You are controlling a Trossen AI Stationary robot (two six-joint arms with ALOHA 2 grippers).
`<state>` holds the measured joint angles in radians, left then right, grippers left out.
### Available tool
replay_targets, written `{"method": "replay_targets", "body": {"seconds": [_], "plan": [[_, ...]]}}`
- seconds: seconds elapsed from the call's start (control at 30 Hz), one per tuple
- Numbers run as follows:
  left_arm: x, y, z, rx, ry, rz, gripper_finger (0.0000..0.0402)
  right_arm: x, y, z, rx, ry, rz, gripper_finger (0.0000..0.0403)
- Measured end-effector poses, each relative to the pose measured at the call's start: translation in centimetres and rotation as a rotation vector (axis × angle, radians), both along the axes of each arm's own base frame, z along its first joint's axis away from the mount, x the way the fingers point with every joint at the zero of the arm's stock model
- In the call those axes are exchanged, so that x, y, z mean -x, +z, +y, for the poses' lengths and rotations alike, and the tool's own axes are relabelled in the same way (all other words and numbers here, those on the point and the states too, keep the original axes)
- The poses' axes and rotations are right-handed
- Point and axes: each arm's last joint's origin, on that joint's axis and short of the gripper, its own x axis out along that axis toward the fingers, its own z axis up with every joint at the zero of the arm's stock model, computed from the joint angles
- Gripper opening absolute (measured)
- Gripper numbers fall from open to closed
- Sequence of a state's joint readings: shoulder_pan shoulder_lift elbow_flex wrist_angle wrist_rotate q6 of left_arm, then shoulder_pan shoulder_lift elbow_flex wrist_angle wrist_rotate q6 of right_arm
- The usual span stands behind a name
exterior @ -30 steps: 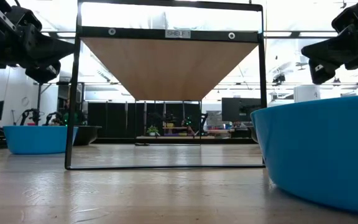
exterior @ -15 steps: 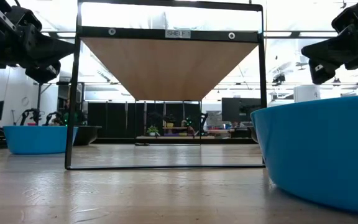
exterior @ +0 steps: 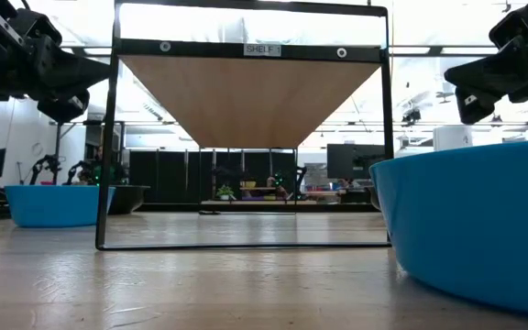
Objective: Pick & Place Mini bowls
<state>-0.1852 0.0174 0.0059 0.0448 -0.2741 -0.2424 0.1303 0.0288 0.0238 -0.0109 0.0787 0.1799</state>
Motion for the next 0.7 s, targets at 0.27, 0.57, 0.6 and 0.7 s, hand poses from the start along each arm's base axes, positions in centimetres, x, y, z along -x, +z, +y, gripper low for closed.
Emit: {"method": "replay_targets", "body": {"seconds": [0.27,0.57,0.6,0.7], "plan": [[0.0,0.0,0.0,0.0,0.0,0.0,0.0,0.0,-0.01,0.0,0.0,0.0,0.0,0.0008],[0.0,0.0,0.0,0.0,0.0,0.0,0.0,0.0,0.0,0.0,0.0,0.0,0.0,0.0008],[0.0,0.0,0.0,0.0,0.0,0.0,0.0,0.0,-0.01,0.0,0.0,0.0,0.0,0.0008],[0.0,0.0,0.0,0.0,0.0,0.0,0.0,0.0,0.01,-0.02,0.04,-0.006,-0.003,0.0008]]}}
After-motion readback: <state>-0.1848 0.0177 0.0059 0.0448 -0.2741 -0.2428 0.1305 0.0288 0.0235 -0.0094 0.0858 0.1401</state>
